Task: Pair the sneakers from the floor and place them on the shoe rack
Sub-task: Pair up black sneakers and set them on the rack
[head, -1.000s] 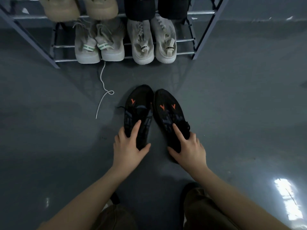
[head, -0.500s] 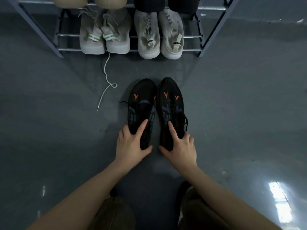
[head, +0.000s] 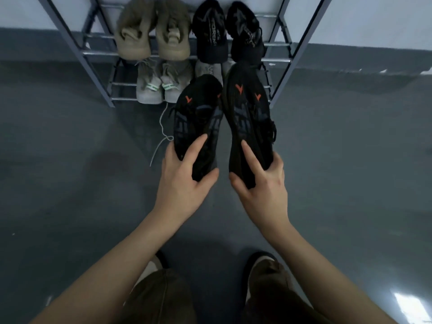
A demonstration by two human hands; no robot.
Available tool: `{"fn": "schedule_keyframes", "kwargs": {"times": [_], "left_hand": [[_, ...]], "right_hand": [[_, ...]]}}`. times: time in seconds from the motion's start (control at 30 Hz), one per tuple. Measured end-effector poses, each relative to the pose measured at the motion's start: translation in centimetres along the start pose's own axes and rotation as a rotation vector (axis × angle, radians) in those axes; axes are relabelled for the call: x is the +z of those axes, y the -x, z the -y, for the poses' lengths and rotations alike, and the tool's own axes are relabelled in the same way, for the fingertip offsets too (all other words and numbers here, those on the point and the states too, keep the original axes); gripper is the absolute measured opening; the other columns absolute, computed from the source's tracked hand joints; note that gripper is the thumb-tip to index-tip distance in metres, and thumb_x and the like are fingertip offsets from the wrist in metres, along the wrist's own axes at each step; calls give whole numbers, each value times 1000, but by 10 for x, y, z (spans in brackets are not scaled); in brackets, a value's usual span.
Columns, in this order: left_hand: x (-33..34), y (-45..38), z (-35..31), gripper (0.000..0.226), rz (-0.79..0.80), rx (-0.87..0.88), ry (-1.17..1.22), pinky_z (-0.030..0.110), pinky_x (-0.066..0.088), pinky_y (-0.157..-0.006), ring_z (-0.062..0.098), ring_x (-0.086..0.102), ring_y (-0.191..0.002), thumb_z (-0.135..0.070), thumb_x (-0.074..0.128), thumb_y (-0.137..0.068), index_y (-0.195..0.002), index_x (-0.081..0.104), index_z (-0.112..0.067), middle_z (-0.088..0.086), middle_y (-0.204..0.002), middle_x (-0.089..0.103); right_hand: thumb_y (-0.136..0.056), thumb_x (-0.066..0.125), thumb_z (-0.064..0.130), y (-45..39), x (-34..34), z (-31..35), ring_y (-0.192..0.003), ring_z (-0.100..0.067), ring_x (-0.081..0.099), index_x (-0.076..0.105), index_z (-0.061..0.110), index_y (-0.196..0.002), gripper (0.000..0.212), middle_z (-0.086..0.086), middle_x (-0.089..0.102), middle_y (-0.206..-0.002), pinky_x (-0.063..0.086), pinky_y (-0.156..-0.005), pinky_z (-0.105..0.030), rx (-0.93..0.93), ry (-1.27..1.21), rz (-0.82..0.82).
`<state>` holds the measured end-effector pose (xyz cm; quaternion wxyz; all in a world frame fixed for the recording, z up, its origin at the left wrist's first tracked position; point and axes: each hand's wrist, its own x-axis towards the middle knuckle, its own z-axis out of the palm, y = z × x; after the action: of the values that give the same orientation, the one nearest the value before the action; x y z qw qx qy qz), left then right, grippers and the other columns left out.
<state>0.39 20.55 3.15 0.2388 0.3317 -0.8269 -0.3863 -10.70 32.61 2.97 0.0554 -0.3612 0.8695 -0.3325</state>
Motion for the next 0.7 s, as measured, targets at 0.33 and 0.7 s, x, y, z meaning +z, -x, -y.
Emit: {"fn": "schedule_keyframes", "kwargs": {"times": [0.33,0.7], "left_hand": [[-90,-46,-103,56,-227,217,22,41,49,-94,20,34,-130,-43,63,-81,-132,42,-44,0,-138,30],[-161,-159,-206,55,-406,283,27,38,40,-103,22,38,-127,-40,69,-76,-127,48,-44,6,-140,35]], "right_hand": [[-86,59,47,-55,-110,101,-133,-32,34,33,46,-139,59,-11,23,-150,48,-92,-47,-207,-95,-230],[-85,58,48,-176,-191,175,-126,-28,41,38,43,-138,57,-7,29,-145,50,-87,-40,-318,-68,-400]]}}
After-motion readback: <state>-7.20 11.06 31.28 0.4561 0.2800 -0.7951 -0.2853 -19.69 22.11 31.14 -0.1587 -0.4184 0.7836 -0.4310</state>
